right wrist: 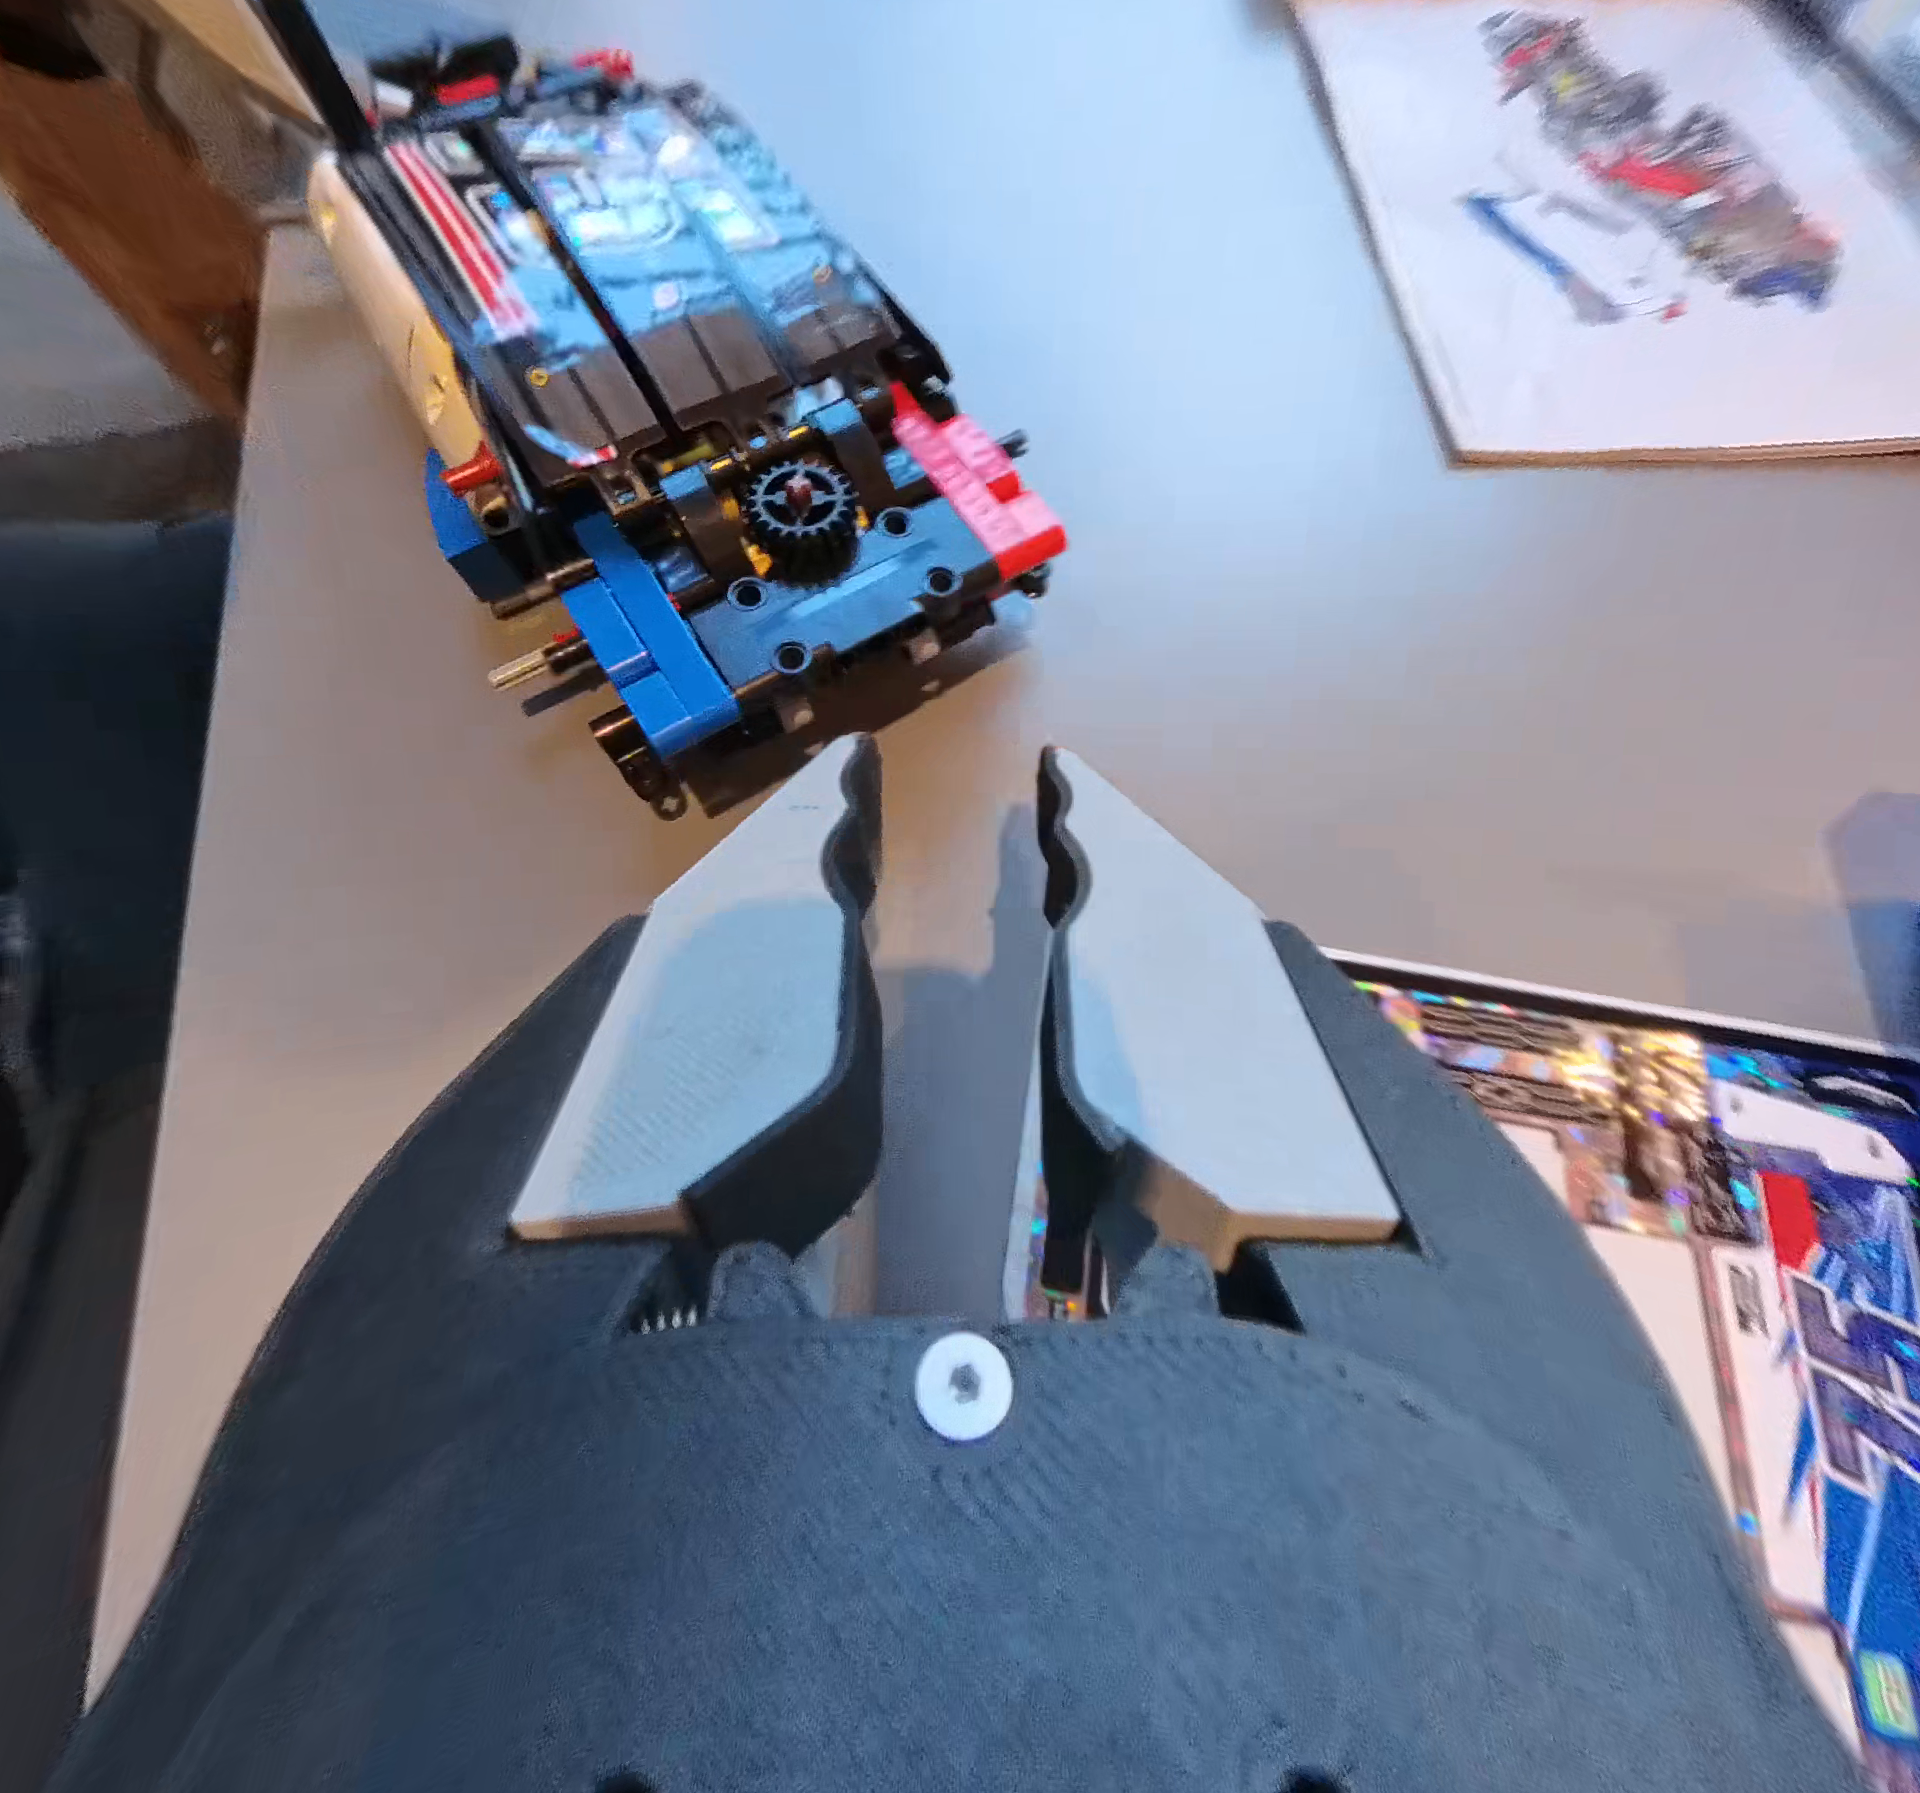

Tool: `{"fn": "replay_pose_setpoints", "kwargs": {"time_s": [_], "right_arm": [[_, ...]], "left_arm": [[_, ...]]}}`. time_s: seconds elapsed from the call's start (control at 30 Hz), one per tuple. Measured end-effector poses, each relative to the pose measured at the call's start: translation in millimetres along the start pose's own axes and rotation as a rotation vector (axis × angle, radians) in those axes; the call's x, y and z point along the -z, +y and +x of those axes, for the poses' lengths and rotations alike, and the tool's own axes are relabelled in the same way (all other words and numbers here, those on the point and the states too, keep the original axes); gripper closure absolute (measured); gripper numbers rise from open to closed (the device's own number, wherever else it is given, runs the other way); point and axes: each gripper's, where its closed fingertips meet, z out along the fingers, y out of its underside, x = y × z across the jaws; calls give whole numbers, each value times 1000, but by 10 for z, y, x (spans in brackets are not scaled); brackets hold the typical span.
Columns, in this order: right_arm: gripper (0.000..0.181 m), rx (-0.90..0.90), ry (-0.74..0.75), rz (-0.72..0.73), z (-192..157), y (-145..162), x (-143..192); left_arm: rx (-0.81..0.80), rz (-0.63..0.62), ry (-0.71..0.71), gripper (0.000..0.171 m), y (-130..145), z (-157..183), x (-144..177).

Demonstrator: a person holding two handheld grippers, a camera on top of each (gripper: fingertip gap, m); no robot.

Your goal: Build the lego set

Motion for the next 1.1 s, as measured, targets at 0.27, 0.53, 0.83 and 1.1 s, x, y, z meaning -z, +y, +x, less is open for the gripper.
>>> {"fn": "replay_pose_setpoints", "kwargs": {"time_s": [0.27,0.53,0.83,1.1], "right_arm": [[128,-19,116,239,21,-410,755],[118,-157,194,348,59,-550,1465],[125,-165,387,273,572,-24,836],[130,-132,371,402,722,-55,765]], "left_arm": [[12,143,-78,62,-940,-341,621],[44,34,-143,66,-1276,-537,471],[25,-205,-105,65,-1776,-545,-1102],[-44,-376,-126,65,-1804,-1151,-2260]]}}
